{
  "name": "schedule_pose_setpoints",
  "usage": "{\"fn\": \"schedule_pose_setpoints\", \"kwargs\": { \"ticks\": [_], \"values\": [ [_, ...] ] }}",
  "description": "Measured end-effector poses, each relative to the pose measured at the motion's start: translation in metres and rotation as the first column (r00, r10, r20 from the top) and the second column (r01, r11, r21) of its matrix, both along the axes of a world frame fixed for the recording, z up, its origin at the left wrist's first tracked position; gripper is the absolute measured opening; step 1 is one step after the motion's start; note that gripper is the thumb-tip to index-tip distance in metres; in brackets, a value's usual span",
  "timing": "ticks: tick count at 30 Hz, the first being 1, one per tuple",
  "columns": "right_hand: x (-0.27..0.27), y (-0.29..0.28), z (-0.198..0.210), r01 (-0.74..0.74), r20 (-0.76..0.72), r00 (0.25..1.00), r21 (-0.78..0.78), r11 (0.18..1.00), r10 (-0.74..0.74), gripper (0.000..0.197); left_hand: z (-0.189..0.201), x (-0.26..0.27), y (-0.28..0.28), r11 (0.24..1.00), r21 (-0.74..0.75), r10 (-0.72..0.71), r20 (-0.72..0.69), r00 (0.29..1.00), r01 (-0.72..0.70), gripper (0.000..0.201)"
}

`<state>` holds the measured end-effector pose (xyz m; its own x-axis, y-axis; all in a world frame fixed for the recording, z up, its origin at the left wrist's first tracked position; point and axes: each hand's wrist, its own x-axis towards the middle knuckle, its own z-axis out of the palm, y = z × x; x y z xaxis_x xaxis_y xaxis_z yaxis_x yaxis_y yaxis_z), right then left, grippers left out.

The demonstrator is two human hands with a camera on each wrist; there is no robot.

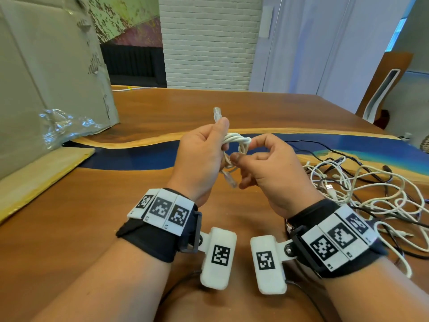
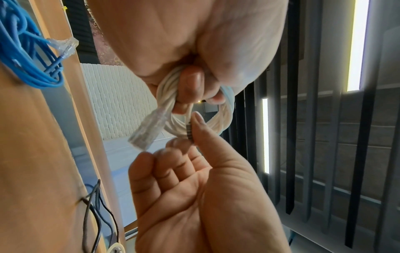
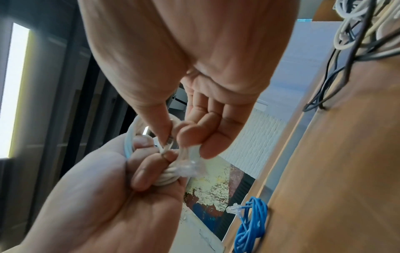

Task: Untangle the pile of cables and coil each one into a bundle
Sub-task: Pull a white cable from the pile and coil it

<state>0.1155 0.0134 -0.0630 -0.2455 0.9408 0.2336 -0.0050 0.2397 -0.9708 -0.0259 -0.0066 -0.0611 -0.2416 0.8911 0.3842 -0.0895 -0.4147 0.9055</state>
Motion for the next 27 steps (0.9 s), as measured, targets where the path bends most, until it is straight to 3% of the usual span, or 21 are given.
{"fn": "schedule_pose_setpoints", "kwargs": {
  "ticks": [4,9,13,15,17,19,23,27],
  "values": [
    [-0.003,-0.003,0.000,0.032,-0.073,0.997,-0.019,0.999,-0.033,0.038,0.000,-0.003,0.001,1.000,-0.004,-0.011,-0.017,1.000,0.011,0.046],
    [-0.005,-0.006,0.000,0.057,-0.218,0.974,-0.010,0.998,-0.058,0.021,0.002,-0.009,0.002,0.995,-0.005,-0.101,0.022,0.995,0.101,0.038],
    [-0.006,-0.003,0.006,-0.167,-0.484,0.873,-0.184,0.969,0.058,0.015,0.000,-0.012,0.006,0.998,0.042,-0.046,0.022,0.999,0.045,0.031],
    [-0.005,-0.003,0.008,-0.249,-0.529,0.843,-0.224,0.942,0.097,0.013,-0.001,-0.014,0.007,0.999,0.035,-0.001,0.037,0.999,0.000,0.033],
    [-0.002,-0.004,0.010,-0.278,-0.473,0.871,-0.248,0.928,0.134,0.014,-0.001,-0.017,0.008,0.999,0.023,0.027,0.052,0.998,-0.028,0.035],
    [0.004,-0.002,0.010,-0.251,-0.313,0.934,-0.238,0.938,0.171,0.018,0.000,-0.019,0.008,0.999,0.020,0.028,0.085,0.996,-0.030,0.035],
    [0.013,0.002,0.012,-0.182,0.014,0.983,-0.029,0.983,0.182,0.014,0.010,-0.018,0.002,1.000,-0.005,-0.017,0.237,0.971,0.019,0.038],
    [0.016,0.001,0.013,-0.152,0.208,0.972,0.216,0.965,0.107,0.010,0.020,-0.014,-0.005,0.989,0.007,-0.135,0.461,0.877,0.149,0.042]
  ]
}}
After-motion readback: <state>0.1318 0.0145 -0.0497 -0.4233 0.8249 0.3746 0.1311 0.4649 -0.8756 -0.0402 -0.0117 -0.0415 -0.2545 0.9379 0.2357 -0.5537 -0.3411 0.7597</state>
